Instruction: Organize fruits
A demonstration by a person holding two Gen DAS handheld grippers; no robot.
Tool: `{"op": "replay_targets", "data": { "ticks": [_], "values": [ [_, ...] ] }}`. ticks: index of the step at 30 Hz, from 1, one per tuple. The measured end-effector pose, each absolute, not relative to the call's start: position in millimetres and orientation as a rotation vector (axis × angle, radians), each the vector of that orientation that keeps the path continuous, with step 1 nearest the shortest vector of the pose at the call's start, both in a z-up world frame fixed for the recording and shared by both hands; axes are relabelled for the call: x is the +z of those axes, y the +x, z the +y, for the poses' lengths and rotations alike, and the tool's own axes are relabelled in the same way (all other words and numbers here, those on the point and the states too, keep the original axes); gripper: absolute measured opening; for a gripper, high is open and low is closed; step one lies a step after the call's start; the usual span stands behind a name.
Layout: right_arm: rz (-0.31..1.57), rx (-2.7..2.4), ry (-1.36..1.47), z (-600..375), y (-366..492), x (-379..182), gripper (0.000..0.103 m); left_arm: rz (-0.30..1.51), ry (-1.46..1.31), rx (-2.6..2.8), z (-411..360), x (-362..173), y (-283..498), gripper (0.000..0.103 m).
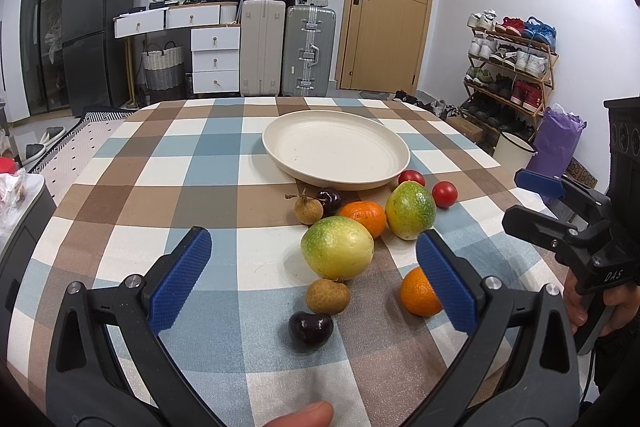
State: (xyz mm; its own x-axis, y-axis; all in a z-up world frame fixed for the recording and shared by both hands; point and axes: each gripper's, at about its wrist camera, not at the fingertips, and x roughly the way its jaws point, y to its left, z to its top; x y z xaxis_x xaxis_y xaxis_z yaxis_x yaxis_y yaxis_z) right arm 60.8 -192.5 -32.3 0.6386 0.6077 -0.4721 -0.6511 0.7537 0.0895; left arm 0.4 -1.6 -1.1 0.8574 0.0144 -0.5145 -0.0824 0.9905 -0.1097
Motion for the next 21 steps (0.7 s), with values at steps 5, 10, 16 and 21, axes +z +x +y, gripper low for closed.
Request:
{"op": "replay_targets", "data": {
  "ticks": [5, 10, 16, 21],
  "values": [
    [0.503, 0.717, -0.091, -192.8, 60.5, -31.9, 0.103, 0.537, -0.129, 0.052, -1.9, -1.0, 0.1, 0.102],
    [0.504, 0.717, -0.093, -193.3, 60.0, -31.4, 0.103, 0.539, -0.129, 0.052, -1.4, -0.8, 0.4, 0.102],
    [0.514, 0.709, -0.091, -194.6, 59.7, -30.0, 0.103, 0.539, -0.13, 0.051, -1.4, -0.9, 0.4, 0.102],
    [0.52, 0.694, -0.085, -191.1, 65.7, -33.9, 0.103, 0.537, -0.129, 0.05, -1.7, -1.0, 0.6, 0.102]
  ]
}}
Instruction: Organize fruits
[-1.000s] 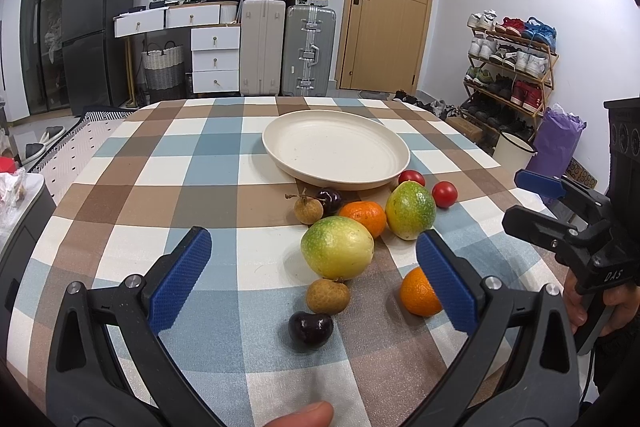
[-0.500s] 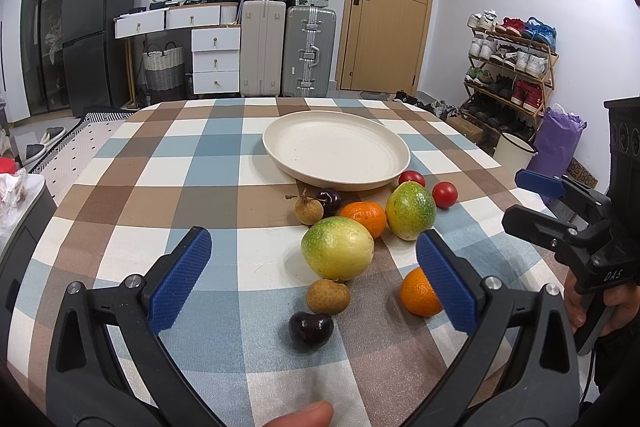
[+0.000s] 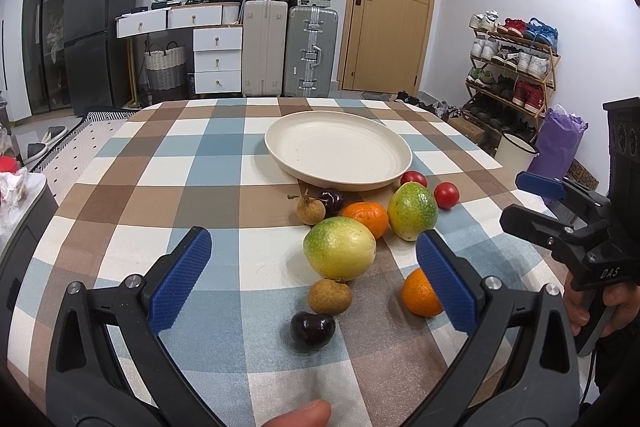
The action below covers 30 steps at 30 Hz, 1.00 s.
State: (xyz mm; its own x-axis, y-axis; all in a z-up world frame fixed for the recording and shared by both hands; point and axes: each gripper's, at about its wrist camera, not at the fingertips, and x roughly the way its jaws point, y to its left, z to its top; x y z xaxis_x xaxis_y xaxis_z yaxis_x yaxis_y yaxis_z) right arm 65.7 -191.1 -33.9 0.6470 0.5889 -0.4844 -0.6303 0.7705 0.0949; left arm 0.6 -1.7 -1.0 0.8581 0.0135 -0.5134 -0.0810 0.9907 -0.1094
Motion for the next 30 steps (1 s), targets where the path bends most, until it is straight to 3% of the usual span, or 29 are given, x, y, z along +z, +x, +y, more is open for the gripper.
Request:
{"op": "replay_targets", "data": {
  "ticks": [17, 27, 30],
  "values": [
    [0.694, 0.719, -0.191, -172, 61, -43, 0.103, 0.716, -0.078, 0.025, 3, -17, 13, 0.102],
    [0.797, 0.775, -0.249, -145, 58, -58, 0.102, 0.84, -0.111, -0.026, 19, -30, 11, 0.095],
    [0.816, 0.787, -0.267, -137, 57, -62, 0.098, 0.864, -0.109, -0.032, 22, -34, 9, 0.093]
  ]
}}
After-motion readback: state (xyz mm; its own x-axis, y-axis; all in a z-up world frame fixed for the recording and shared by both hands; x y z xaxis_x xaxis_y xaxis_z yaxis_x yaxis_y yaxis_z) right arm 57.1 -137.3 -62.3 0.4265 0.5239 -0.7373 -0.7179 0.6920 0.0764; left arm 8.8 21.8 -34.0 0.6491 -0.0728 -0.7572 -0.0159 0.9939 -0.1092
